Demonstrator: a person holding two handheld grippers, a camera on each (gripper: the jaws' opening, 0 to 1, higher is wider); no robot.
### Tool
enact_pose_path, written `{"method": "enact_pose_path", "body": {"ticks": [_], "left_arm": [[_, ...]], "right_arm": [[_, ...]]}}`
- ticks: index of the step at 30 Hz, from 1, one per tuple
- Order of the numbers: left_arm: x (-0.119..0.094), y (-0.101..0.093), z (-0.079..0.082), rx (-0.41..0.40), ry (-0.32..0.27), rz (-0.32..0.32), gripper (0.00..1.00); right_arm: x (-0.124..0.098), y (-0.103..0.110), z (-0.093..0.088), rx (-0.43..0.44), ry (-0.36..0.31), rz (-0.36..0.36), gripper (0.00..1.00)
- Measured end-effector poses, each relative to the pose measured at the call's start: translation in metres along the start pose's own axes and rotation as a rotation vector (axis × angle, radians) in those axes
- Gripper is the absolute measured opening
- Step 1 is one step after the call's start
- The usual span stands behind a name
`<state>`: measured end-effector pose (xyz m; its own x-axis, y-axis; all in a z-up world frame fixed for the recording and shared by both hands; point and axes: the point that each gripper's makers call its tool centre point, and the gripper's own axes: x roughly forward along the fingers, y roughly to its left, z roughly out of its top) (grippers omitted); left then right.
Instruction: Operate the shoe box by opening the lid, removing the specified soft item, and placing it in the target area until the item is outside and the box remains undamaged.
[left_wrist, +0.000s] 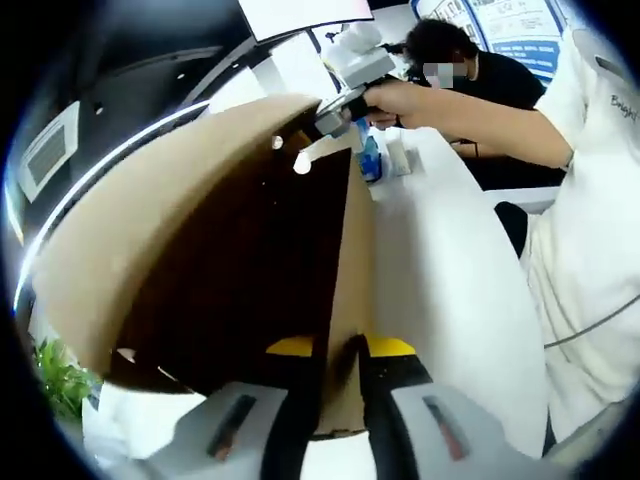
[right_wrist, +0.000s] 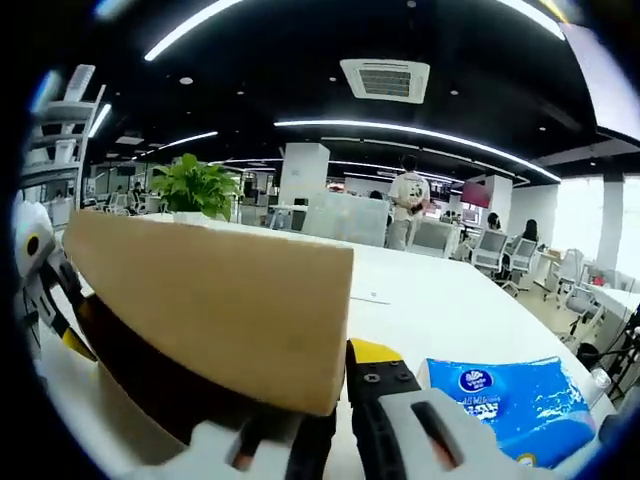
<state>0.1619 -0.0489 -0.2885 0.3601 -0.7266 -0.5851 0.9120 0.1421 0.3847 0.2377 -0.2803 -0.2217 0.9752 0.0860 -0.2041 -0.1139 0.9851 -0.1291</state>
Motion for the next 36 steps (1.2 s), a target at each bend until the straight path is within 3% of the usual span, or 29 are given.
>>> {"method": "enact_pose_path", "body": {"ticks": [4,6,8,10,12,13,14,15,18,20,23,25,27,31,34,36], "left_arm": [[0.0,0.001,0.002,-0.055,-0.011,0.025,0.19],[-0.002,0.002,0.006,-0.148,-0.054,0.024,0.23],[-0.005,0.005,0.009,-0.173,-0.09,0.039,0.32],[-0.009,0.007,0.012,-0.223,-0.12,0.049,0.32],[-0.019,0.012,0.019,-0.317,-0.176,0.075,0.26],[-0.023,0.013,0.022,-0.363,-0.203,0.082,0.27],[-0.027,0.012,0.028,-0.373,-0.24,0.078,0.34],[-0.031,0.015,0.029,-0.385,-0.259,0.117,0.39],[-0.037,0.019,0.014,-0.399,-0.196,0.22,0.41],[-0.041,0.018,0.015,-0.439,-0.224,0.248,0.47],[-0.05,0.01,0.014,-0.586,-0.243,0.253,0.52],[-0.058,0.017,0.015,-0.607,-0.286,0.302,0.57],[-0.064,0.019,0.015,-0.664,-0.309,0.309,0.6],[-0.08,0.026,0.014,-0.767,-0.389,0.332,0.56],[-0.085,0.029,0.016,-0.8,-0.425,0.347,0.69],[-0.085,0.03,0.017,-0.792,-0.429,0.355,0.67]], "right_arm": [[-0.001,0.001,-0.003,0.0,0.004,-0.017,0.0],[0.0,0.002,-0.005,0.012,0.009,-0.014,0.0],[-0.001,0.002,-0.006,0.009,0.016,-0.016,0.0],[0.0,0.002,-0.006,0.002,0.019,-0.023,0.0],[0.0,0.002,-0.007,0.014,0.03,-0.026,0.0],[0.0,0.002,-0.006,0.025,0.029,-0.026,0.0],[0.0,0.002,-0.006,0.02,0.03,-0.027,0.0],[0.0,0.002,-0.006,0.021,0.032,-0.026,0.0],[-0.001,0.002,-0.006,0.016,0.031,-0.027,0.0],[-0.001,0.002,-0.006,0.019,0.03,-0.026,0.0],[-0.001,0.002,-0.006,0.02,0.03,-0.023,0.0],[-0.001,0.002,-0.006,0.017,0.03,-0.018,0.0],[-0.001,0.002,-0.006,0.021,0.029,-0.01,0.0],[-0.001,0.002,-0.006,0.017,0.031,-0.01,0.0],[-0.001,0.004,-0.007,0.003,0.026,-0.016,0.0],[-0.002,0.004,-0.007,0.008,0.023,-0.019,0.0]]}}
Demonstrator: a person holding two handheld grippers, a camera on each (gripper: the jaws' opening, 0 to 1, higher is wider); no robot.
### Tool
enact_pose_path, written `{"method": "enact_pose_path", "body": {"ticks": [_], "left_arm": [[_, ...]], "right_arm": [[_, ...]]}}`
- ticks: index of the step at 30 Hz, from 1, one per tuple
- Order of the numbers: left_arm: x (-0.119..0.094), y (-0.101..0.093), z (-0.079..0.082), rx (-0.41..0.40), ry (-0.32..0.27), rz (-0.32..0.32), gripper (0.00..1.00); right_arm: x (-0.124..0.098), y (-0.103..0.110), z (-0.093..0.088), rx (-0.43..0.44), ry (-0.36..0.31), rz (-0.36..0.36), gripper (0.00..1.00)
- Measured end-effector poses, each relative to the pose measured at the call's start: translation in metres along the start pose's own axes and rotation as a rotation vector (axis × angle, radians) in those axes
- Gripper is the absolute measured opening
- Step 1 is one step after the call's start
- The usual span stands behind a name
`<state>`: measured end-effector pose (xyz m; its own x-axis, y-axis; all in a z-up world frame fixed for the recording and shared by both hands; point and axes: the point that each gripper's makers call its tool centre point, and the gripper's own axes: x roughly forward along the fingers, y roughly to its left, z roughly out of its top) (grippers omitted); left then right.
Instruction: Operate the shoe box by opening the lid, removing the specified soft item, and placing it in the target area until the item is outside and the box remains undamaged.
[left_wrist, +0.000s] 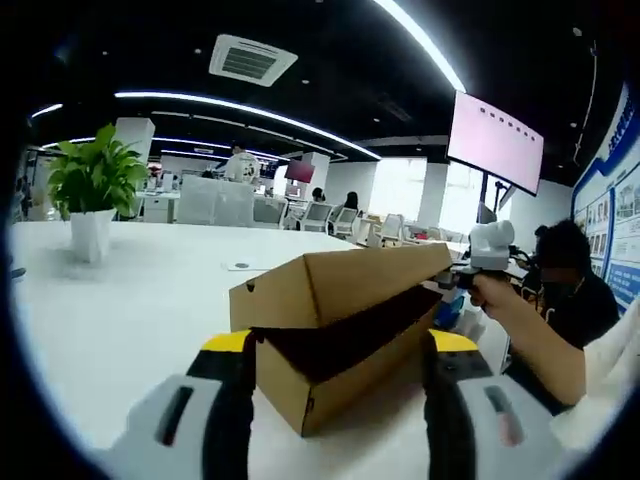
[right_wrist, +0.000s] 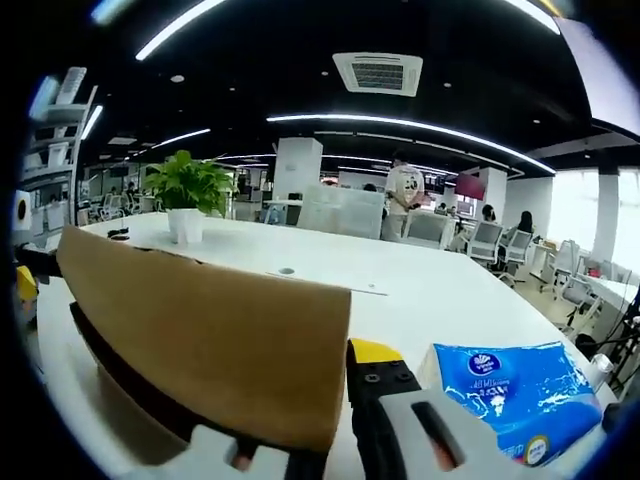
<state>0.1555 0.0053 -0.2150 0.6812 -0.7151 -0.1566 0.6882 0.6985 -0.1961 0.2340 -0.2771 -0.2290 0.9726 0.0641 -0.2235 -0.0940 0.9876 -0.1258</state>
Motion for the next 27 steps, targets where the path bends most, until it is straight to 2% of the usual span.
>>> {"method": "enact_pose_path", "body": {"ticks": [2,3,5,7,8,10,13,18,22,25,27], "left_arm": [[0.003,-0.002,-0.007,0.024,0.051,0.007,0.56],[0.005,-0.003,-0.007,0.031,0.057,0.009,0.57],[0.01,-0.009,-0.006,0.019,0.052,-0.013,0.69],[0.01,-0.012,-0.005,0.011,0.052,-0.015,0.66],[0.008,-0.012,-0.002,0.013,0.036,-0.004,0.65],[0.005,-0.007,0.008,0.014,-0.014,0.025,0.66],[-0.001,-0.006,0.016,-0.023,-0.038,0.018,0.65],[0.006,0.0,0.012,-0.023,-0.002,0.027,0.52],[0.006,0.013,0.011,-0.025,-0.017,0.075,0.4],[0.007,0.015,0.014,-0.064,-0.028,0.083,0.37],[0.009,0.016,0.015,-0.056,-0.024,0.091,0.37]], "right_arm": [[-0.001,0.002,0.0,-0.017,0.002,-0.003,0.0],[-0.001,0.002,0.0,-0.026,0.002,-0.005,0.0],[-0.001,0.002,-0.001,-0.038,0.001,-0.007,0.0],[-0.001,0.002,-0.001,-0.052,-0.003,-0.005,0.0],[-0.002,0.002,-0.002,-0.079,-0.005,-0.005,0.0],[-0.002,0.002,-0.001,-0.077,-0.008,0.002,0.0],[-0.002,0.003,-0.003,-0.121,-0.014,0.002,0.0],[-0.002,0.006,-0.002,-0.13,-0.018,0.024,0.0],[-0.002,0.007,-0.003,-0.162,-0.024,0.039,0.01],[-0.002,0.008,-0.003,-0.218,-0.023,0.064,0.03],[-0.002,0.008,-0.003,-0.194,-0.021,0.081,0.04]]}}
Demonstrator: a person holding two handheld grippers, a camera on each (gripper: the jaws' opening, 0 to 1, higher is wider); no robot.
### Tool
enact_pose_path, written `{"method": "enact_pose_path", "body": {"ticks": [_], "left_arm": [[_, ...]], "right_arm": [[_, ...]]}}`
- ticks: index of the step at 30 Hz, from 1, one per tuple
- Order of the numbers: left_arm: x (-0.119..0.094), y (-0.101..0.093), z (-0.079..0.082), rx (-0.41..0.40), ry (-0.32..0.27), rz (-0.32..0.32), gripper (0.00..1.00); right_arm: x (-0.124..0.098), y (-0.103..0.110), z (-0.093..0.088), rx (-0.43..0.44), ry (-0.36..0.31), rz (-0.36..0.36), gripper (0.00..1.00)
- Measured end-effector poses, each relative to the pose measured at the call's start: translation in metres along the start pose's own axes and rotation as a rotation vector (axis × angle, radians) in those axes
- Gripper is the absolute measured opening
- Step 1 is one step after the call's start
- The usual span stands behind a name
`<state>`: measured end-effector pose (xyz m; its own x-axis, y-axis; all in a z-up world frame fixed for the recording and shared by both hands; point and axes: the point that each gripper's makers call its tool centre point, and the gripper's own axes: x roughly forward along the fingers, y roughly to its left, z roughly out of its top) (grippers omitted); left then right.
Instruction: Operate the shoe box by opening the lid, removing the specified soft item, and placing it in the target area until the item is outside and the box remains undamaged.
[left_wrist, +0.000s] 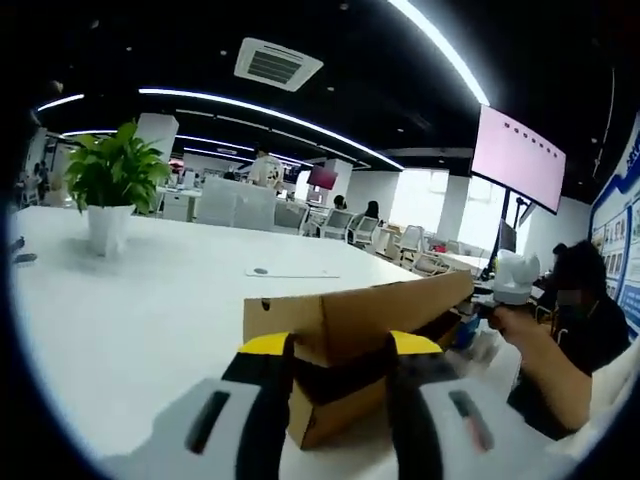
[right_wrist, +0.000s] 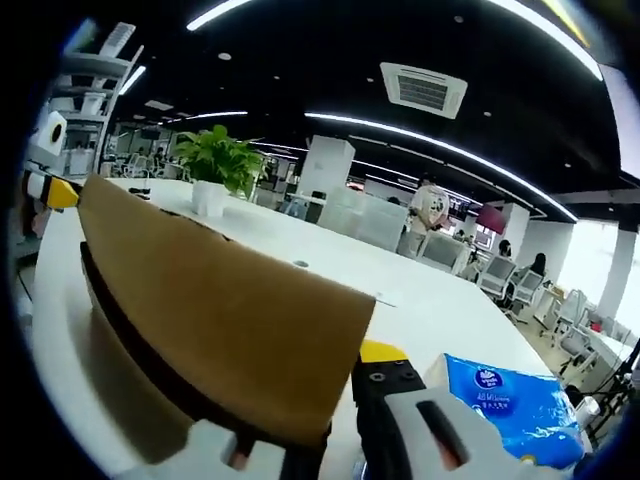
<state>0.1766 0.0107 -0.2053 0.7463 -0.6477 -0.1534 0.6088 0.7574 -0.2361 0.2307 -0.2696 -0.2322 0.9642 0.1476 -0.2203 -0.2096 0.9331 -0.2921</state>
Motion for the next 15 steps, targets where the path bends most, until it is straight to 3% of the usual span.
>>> {"method": "enact_pose_path", "body": {"ticks": [4,8,9,10,11,12,15], "left_arm": [[0.002,0.0,0.0,-0.01,0.011,0.001,0.37],[0.002,0.003,0.005,-0.033,-0.002,0.015,0.36],[0.003,0.005,0.008,-0.042,-0.014,0.017,0.36],[0.002,0.004,0.009,-0.042,-0.012,0.018,0.36],[0.003,0.005,0.009,-0.039,-0.01,0.02,0.35],[0.003,0.007,0.009,-0.032,0.0,0.029,0.35],[0.005,0.012,0.009,-0.024,0.003,0.035,0.34]], "right_arm": [[-0.003,0.002,-0.001,-0.004,-0.004,0.019,0.07],[-0.012,0.015,0.003,0.018,-0.008,0.133,0.22],[-0.023,0.022,0.001,-0.04,0.0,0.177,0.26],[-0.026,0.021,-0.001,-0.039,0.015,0.178,0.28],[-0.024,0.025,-0.003,-0.029,0.031,0.206,0.32],[-0.03,0.035,-0.004,0.002,0.046,0.278,0.38],[-0.042,0.052,0.005,0.144,0.043,0.399,0.59]]}}
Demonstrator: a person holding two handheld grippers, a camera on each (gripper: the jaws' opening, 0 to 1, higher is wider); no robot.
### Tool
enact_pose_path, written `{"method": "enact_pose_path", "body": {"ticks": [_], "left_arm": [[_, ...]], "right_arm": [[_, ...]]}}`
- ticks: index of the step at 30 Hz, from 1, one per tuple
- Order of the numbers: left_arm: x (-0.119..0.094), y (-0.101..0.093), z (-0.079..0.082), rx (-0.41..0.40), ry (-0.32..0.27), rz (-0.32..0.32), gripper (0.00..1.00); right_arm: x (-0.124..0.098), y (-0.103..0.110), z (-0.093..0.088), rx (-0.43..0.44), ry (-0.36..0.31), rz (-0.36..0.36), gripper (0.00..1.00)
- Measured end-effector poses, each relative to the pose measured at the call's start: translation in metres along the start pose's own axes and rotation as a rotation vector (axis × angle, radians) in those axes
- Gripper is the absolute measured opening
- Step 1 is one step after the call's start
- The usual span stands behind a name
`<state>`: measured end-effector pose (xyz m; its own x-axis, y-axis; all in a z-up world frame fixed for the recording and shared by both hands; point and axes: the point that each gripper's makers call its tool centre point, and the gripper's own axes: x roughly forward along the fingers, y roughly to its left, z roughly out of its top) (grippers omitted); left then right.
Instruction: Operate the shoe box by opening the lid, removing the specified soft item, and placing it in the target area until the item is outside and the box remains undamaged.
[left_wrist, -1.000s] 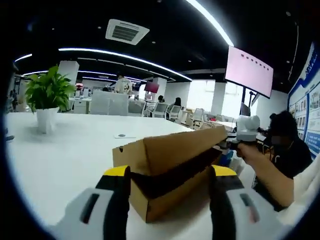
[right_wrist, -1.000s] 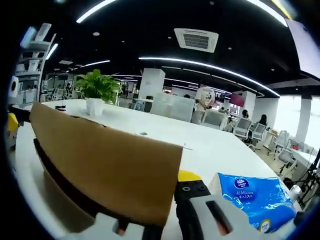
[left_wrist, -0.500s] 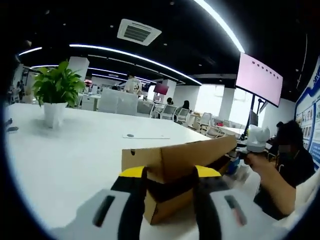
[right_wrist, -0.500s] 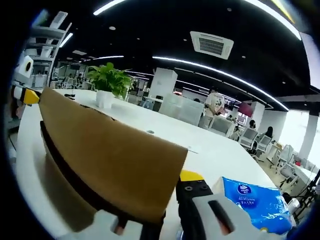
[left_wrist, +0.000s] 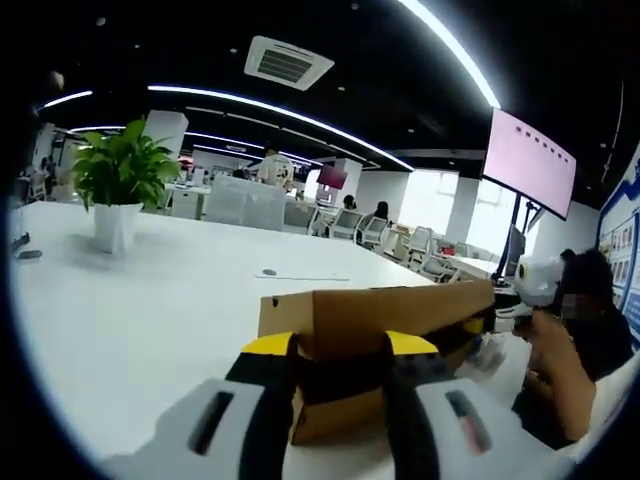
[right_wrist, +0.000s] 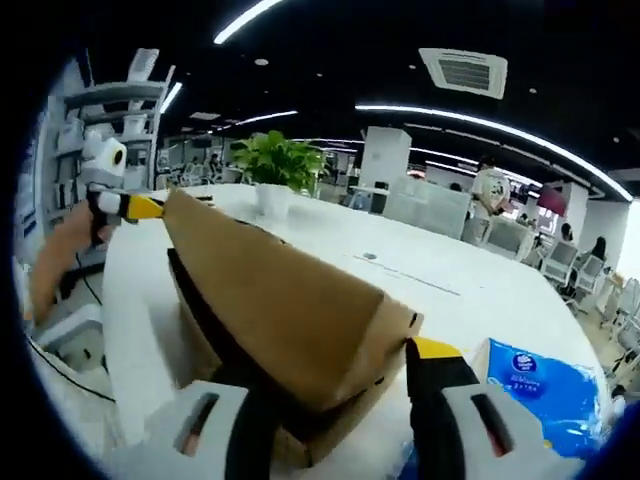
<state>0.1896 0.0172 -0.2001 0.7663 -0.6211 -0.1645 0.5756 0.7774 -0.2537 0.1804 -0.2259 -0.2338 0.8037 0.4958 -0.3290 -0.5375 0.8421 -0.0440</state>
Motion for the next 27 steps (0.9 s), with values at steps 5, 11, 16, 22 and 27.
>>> {"method": "enact_pose_path", "body": {"ticks": [5,11,16,22,27], "left_arm": [[-0.002,0.006,0.002,0.0,-0.004,0.011,0.33],[0.0,0.011,-0.006,0.005,0.024,0.021,0.33],[-0.001,0.015,-0.016,0.023,0.043,0.027,0.33],[-0.002,0.019,-0.017,0.022,0.037,0.037,0.33],[-0.001,0.019,-0.023,0.035,0.04,0.04,0.33]], "right_arm": [[-0.005,0.013,0.002,0.033,-0.026,0.101,0.76],[-0.005,0.027,0.01,0.186,-0.081,0.195,0.93],[-0.003,0.028,0.012,0.259,-0.122,0.17,0.92],[0.002,0.022,0.005,0.201,-0.128,0.103,0.79],[0.004,0.024,0.0,0.15,-0.114,0.091,0.78]]}}
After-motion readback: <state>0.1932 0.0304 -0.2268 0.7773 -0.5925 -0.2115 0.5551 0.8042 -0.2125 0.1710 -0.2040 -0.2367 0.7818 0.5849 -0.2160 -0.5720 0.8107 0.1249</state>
